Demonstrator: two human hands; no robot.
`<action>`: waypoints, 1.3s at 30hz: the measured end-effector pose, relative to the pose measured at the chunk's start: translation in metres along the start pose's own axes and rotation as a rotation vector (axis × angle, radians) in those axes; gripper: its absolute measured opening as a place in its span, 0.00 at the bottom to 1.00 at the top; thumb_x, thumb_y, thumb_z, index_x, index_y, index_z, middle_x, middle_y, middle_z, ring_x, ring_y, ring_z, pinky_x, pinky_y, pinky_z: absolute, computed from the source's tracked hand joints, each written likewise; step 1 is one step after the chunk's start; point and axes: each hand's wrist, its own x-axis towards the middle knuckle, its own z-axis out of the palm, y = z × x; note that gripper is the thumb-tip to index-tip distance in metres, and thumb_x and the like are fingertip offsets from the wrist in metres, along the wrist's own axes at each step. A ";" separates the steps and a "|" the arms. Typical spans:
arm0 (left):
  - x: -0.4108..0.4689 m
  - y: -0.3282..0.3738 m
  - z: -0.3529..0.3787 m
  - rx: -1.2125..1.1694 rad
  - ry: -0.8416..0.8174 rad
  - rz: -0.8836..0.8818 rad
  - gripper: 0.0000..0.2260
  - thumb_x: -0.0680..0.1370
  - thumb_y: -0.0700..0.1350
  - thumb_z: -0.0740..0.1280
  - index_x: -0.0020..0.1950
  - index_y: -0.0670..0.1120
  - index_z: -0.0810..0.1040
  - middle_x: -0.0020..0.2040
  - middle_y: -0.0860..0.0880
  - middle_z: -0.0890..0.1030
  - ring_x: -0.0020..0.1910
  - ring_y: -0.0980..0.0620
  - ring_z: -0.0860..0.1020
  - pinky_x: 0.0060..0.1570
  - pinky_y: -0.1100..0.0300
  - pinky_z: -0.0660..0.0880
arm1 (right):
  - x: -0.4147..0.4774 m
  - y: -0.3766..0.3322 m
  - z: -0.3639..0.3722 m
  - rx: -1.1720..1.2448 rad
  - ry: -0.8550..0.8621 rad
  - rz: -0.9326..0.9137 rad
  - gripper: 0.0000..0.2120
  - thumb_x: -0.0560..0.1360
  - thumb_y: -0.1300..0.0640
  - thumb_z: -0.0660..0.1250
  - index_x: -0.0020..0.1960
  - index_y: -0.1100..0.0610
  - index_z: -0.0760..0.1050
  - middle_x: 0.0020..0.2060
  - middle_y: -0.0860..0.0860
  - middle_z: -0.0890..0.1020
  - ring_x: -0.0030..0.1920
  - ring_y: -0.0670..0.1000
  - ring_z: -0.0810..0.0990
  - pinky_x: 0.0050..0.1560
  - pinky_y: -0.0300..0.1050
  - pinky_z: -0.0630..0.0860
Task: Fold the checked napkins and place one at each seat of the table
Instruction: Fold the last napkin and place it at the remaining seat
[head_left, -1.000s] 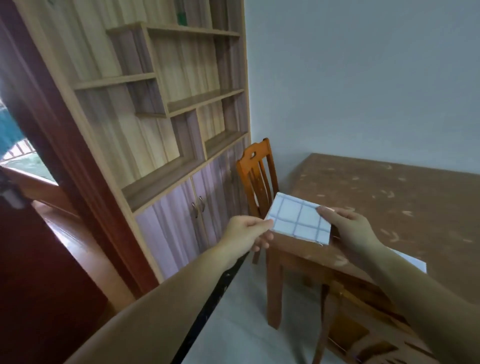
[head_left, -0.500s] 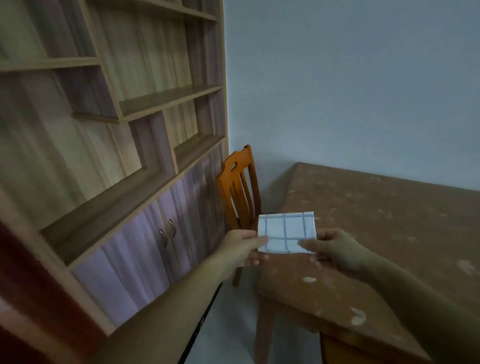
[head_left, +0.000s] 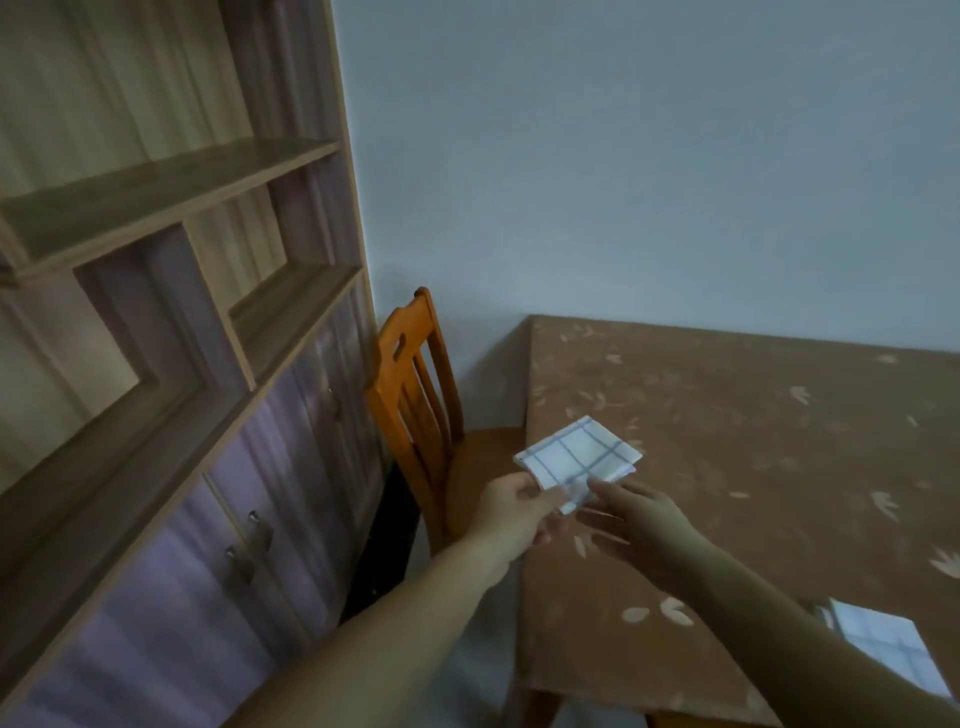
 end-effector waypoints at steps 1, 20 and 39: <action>0.009 0.000 0.002 0.028 -0.019 -0.002 0.11 0.76 0.49 0.71 0.58 0.52 0.79 0.47 0.53 0.85 0.45 0.50 0.84 0.43 0.59 0.79 | 0.010 -0.003 0.000 0.007 0.024 -0.024 0.11 0.77 0.57 0.68 0.59 0.58 0.78 0.50 0.55 0.86 0.52 0.55 0.84 0.48 0.47 0.77; 0.199 -0.024 0.015 0.036 0.046 -0.250 0.06 0.79 0.50 0.67 0.55 0.54 0.78 0.47 0.50 0.83 0.39 0.54 0.80 0.40 0.60 0.77 | 0.200 0.010 -0.044 -0.091 -0.066 0.155 0.09 0.78 0.62 0.68 0.58 0.60 0.78 0.40 0.55 0.85 0.35 0.49 0.84 0.34 0.41 0.76; 0.367 -0.069 0.007 0.300 -0.018 -0.262 0.18 0.78 0.40 0.68 0.68 0.48 0.73 0.50 0.48 0.82 0.37 0.56 0.81 0.34 0.66 0.76 | 0.353 0.011 -0.049 -0.426 0.413 0.192 0.08 0.72 0.65 0.65 0.44 0.55 0.81 0.30 0.51 0.84 0.27 0.45 0.80 0.29 0.39 0.75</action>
